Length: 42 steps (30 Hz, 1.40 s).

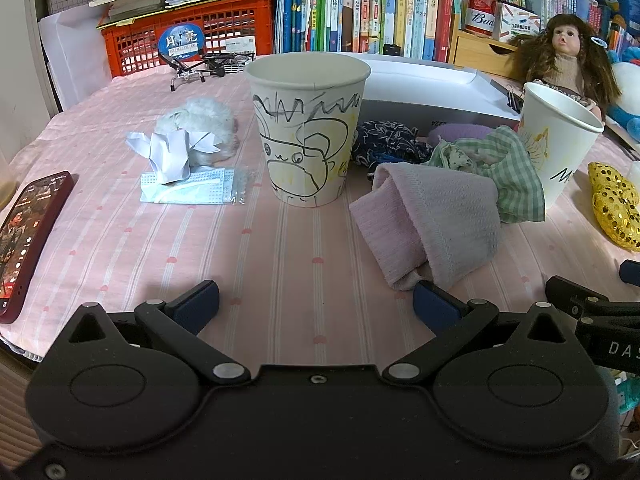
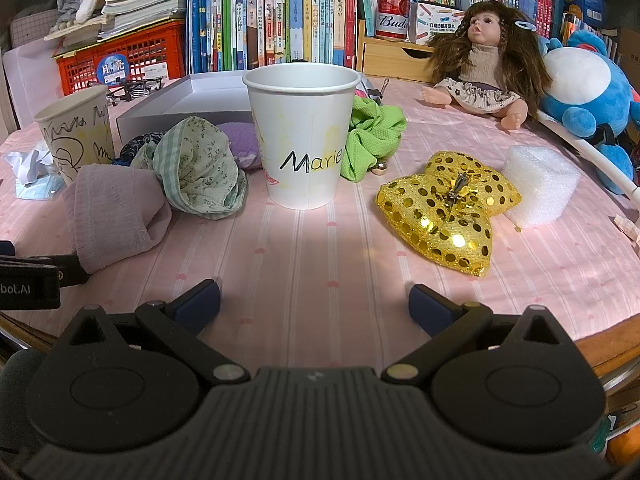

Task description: Organize soft objects

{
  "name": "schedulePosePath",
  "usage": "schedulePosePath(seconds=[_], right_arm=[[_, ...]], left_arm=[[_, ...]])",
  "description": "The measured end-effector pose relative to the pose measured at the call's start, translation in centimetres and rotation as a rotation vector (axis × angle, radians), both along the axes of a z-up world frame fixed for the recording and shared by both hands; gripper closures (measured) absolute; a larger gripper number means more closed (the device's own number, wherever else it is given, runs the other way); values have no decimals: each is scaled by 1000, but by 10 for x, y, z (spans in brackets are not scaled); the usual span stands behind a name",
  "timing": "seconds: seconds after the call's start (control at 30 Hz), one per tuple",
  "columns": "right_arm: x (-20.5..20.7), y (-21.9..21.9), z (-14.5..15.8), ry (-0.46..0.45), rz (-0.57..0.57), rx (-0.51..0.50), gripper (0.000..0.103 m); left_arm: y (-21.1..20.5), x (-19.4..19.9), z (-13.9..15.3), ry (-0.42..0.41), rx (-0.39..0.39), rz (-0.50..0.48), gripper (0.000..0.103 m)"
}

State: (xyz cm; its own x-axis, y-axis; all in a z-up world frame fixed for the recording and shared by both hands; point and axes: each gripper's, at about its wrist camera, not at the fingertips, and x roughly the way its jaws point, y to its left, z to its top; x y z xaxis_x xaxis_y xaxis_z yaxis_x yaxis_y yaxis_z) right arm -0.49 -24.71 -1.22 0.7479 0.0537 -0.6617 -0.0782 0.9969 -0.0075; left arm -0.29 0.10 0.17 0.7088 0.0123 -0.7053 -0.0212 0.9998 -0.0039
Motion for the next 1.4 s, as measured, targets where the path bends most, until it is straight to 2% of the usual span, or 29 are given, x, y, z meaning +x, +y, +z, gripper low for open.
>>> schedulePosePath(seconds=[0.43,0.73,1.13,1.4], right_arm=[[-1,-1,2,-5,2,1,0],[-5,-6,-1,-48,49,9,0],[-13,-3,-6,-110,17,19,0],[-15,-4,-8,-137,40,25,0]], left_arm=[[0,0,-2,-11,2,-7,0],[1,-4,-4,-41,3,-15,0],[1,-6,-5,-59,4,-14,0],[1,-6,-5,-60,4,-14,0]])
